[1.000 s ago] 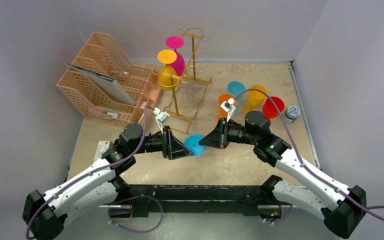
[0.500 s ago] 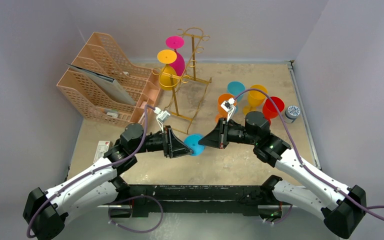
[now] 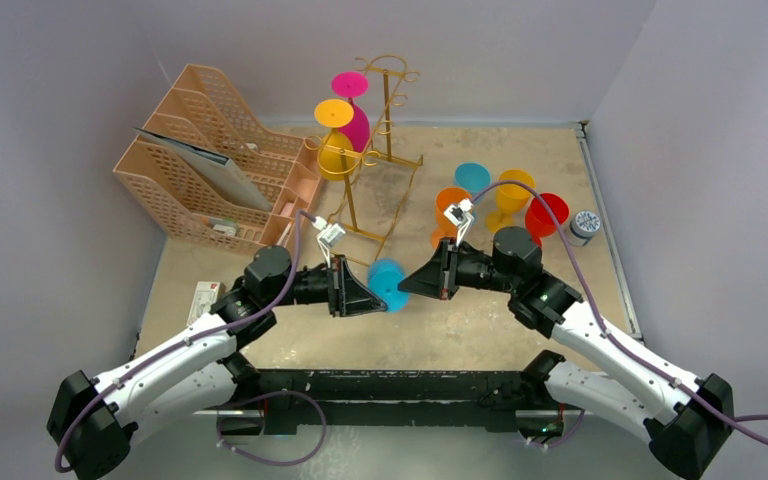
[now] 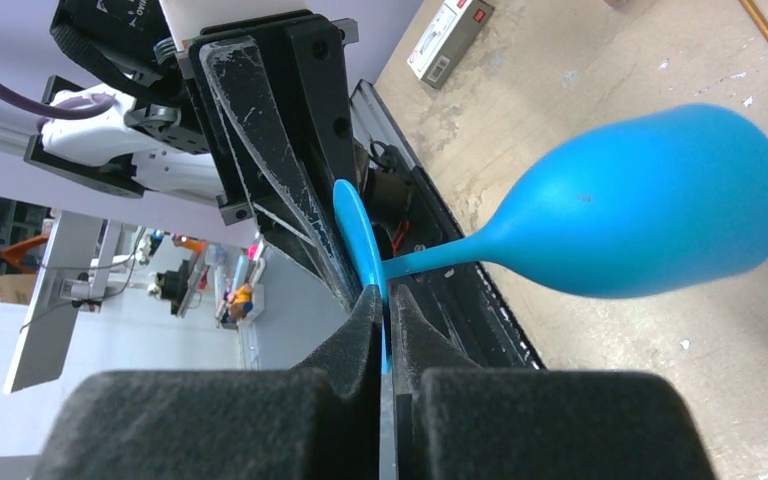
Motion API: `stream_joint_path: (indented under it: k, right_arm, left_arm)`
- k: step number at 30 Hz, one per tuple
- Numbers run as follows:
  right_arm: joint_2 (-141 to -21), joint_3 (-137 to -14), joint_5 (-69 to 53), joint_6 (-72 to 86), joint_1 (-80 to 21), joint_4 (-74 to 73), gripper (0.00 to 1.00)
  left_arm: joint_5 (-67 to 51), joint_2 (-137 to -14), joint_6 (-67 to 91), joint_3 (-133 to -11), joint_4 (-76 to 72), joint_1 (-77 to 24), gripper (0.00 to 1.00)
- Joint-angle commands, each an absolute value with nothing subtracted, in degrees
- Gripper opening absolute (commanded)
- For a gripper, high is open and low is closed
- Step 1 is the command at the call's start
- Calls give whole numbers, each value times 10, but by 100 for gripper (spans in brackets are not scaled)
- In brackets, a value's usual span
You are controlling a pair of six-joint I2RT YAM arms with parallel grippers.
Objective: Take the wine glass off the wine glass rack
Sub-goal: Place the wine glass at the center of the board.
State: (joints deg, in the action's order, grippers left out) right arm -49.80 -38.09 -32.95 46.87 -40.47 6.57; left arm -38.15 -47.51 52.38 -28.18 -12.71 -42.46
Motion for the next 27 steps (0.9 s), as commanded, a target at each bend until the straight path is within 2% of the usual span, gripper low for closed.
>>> stream_joint_path:
  k: [1, 5, 9, 22, 27]
  right_arm:
    - [-492, -380, -342, 465, -406, 82, 0]
    - [-500, -390, -356, 464, -406, 73, 0]
    - [-496, -390, -354, 468, -406, 72, 7]
    - [-477, -409, -339, 448, -406, 27, 48]
    - [-474, -460, -323, 401, -406, -66, 67]
  left_arm:
    - [-377, -465, 516, -287, -166, -427, 1]
    - [-377, -458, 516, -279, -168, -427, 0]
    - [-390, -463, 510, -284, -162, -427, 0]
    - [-409, -455, 458, -305, -105, -427, 0]
    - [-404, -427, 404, -307, -49, -427, 0]
